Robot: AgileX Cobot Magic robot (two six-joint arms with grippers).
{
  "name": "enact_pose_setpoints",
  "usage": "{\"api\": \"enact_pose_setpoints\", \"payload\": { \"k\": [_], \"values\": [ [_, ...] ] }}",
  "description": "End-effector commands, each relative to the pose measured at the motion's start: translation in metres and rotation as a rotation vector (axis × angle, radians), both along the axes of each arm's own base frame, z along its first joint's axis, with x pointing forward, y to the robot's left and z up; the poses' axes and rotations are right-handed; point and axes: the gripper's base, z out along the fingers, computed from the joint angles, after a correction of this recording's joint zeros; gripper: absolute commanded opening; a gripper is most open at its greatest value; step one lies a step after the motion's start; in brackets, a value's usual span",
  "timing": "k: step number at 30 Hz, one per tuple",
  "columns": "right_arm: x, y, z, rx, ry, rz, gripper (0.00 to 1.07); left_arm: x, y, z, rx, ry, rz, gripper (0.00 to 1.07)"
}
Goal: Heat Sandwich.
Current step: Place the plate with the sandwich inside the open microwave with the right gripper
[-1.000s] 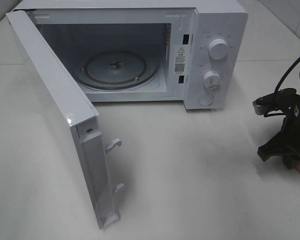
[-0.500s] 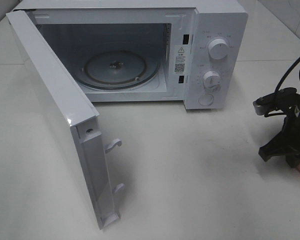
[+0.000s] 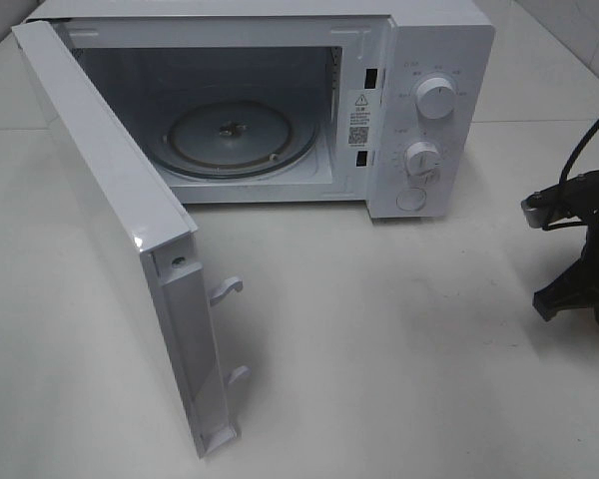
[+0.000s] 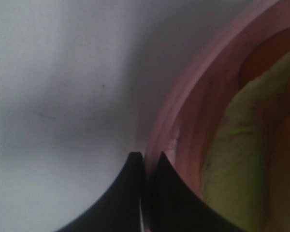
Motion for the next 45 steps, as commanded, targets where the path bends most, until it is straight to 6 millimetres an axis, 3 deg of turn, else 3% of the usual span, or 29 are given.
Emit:
{"api": "enact_pose_setpoints", "payload": {
  "k": [1,14,31,45],
  "values": [
    [-0.001,-0.001,0.01,-0.036,-0.015,0.007,0.0,-0.004,0.0,0.0,-0.004,-0.03,-0.002,1.01],
    [-0.014,0.0,0.041,-0.072,-0.035,-0.015,0.0,-0.004,0.0,0.0,-0.004,-0.03,-0.002,1.01],
    [-0.036,0.041,0.074,-0.098,-0.067,0.135,0.01,-0.004,0.0,0.0,-0.004,-0.03,-0.002,1.01],
    [-0.054,0.081,0.081,-0.087,-0.066,0.29,0.01,-0.004,0.0,0.0,-0.004,-0.03,-0.002,1.01]
  ]
}}
